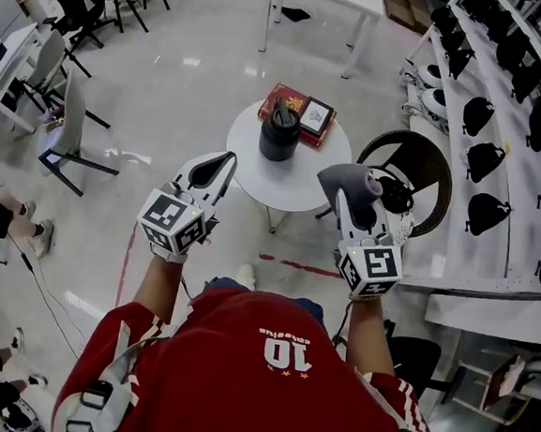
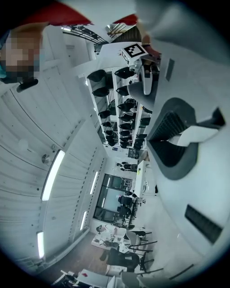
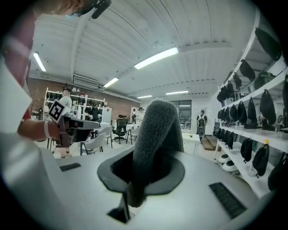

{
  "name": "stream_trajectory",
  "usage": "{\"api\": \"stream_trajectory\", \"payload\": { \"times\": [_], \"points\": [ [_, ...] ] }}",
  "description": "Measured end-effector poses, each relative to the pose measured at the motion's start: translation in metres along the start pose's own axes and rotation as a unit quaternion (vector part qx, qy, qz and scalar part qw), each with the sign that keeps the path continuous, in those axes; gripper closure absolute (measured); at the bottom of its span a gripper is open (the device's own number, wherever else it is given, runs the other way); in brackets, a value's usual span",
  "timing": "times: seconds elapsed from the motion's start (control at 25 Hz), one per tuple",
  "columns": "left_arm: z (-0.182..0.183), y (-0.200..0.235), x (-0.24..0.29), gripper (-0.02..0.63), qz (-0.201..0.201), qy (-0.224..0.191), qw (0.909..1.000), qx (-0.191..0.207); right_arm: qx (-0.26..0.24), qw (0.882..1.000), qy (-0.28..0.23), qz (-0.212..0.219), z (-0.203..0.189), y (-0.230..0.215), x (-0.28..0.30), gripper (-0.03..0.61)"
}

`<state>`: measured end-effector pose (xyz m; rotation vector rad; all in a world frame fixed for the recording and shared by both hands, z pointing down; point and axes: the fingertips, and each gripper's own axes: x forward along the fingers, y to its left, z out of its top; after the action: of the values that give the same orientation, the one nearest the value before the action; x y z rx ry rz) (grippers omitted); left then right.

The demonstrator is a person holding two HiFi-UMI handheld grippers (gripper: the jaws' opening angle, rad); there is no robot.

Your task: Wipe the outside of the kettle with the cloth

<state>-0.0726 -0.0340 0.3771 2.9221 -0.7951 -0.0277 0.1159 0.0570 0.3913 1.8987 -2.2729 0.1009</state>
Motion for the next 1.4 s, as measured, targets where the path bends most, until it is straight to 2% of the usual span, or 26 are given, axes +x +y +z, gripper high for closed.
{"api": "stream_trajectory", "payload": {
  "times": [0.36,0.84,1.16,1.4],
  "points": [
    [-0.018,0.047,0.025,0.604,0.019,0.007,0.9996,-0.021,-0.003,1.000,0.015,0.011,-0.013,-0.016,0.071,0.528],
    [-0.017,0.055,0.086,0.604,0.094,0.006,0.9956,-0.005,-0.008,0.998,0.008,0.069,-0.050,-0.085,0.194,0.529],
    [-0.018,0.067,0.112,0.604,0.142,0.011,0.9897,-0.013,-0.004,0.997,0.012,0.081,-0.075,-0.101,0.262,0.529],
    [-0.026,0.073,0.115,0.604,0.145,0.020,0.9890,-0.024,-0.013,0.998,0.026,0.064,-0.096,-0.103,0.295,0.529]
  ]
}}
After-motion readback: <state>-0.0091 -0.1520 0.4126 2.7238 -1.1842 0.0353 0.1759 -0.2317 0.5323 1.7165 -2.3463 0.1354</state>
